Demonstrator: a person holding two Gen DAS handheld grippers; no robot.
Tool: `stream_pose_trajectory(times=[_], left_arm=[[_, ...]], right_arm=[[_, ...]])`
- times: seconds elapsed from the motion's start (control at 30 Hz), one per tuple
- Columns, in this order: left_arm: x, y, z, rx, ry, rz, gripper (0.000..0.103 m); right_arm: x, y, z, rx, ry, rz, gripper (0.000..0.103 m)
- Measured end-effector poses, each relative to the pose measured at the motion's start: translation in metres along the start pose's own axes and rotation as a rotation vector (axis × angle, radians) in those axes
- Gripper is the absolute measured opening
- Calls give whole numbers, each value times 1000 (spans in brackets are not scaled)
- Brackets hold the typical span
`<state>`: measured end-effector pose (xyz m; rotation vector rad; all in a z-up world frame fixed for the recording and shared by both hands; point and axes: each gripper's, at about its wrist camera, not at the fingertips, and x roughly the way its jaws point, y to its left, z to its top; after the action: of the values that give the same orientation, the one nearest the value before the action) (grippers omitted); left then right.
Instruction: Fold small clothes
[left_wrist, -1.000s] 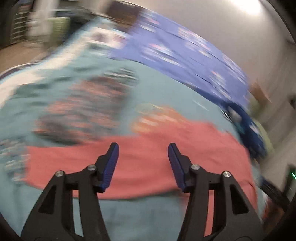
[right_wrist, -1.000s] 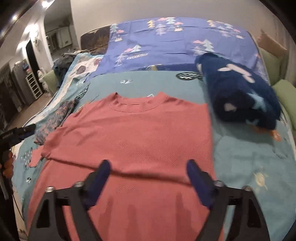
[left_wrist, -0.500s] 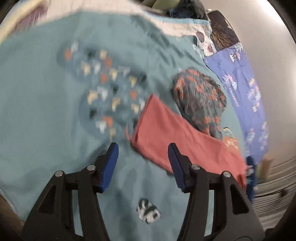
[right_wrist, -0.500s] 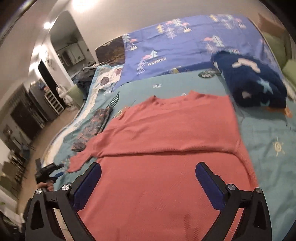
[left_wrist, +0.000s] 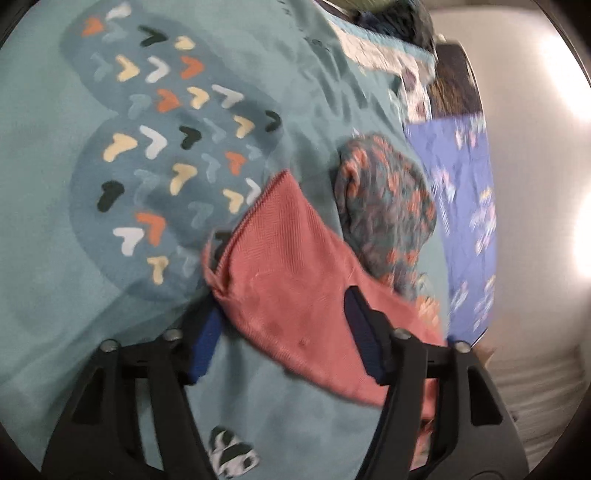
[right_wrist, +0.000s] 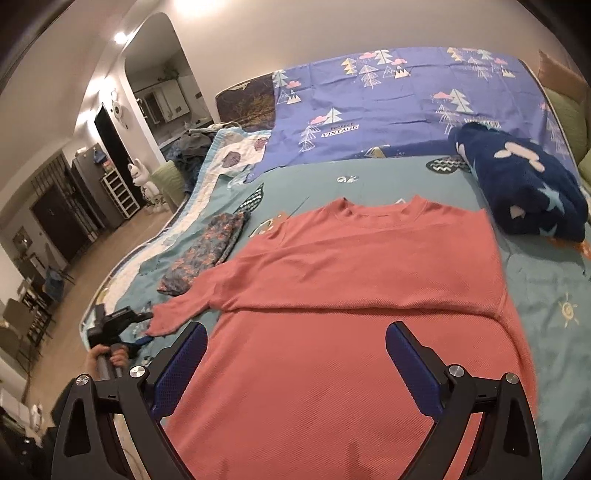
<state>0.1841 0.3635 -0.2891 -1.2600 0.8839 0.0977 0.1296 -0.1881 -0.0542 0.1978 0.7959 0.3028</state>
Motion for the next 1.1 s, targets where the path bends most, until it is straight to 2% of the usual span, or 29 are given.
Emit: stream_pose_trajectory(times=[0.03,0.07,0.17,0.23,0.3,0.37,0.53,0.63,0.67,0.73,0.83,1.0,1.1], left_arm=[[2,2,1,-17,5,2,32],[6,5,2,-29,23,6,21],[7,4,-2,-5,-1,24,7],[-1,0,-6,16,-55,20,5],[-13,-11,-12,49,-108,-18,5],[-24,-30,-18,126,-136,-44,5],[-61,-114,-53,406,-199,-156,5],[-80,-167,-93,577,-205,-244,5],[-86,-190,-115,658,-199,-278,5],[-92,-214,-143,756,-181,-326,5],[-89,-248,-204,933,-114,-388,5],[-57,-255,-290,1187,-5,-345,5],[-23,-239,-331,1364,80,-254,5]], right_arm=[[0,-1,0,7,3,5,99],[0,-1,-1,12,3,10,99],[-1,-4,-3,38,6,36,99],[-1,-5,-4,50,10,41,99],[-1,-5,-4,51,15,42,99],[-2,-4,-4,47,15,42,99],[-6,-1,-1,46,0,47,99],[-7,3,0,54,-1,71,99],[-8,4,1,53,-2,78,99],[-13,6,2,52,-13,91,99],[-23,7,4,64,-43,105,99],[-33,-18,5,163,-64,90,99],[-25,-46,4,257,-23,83,100]])
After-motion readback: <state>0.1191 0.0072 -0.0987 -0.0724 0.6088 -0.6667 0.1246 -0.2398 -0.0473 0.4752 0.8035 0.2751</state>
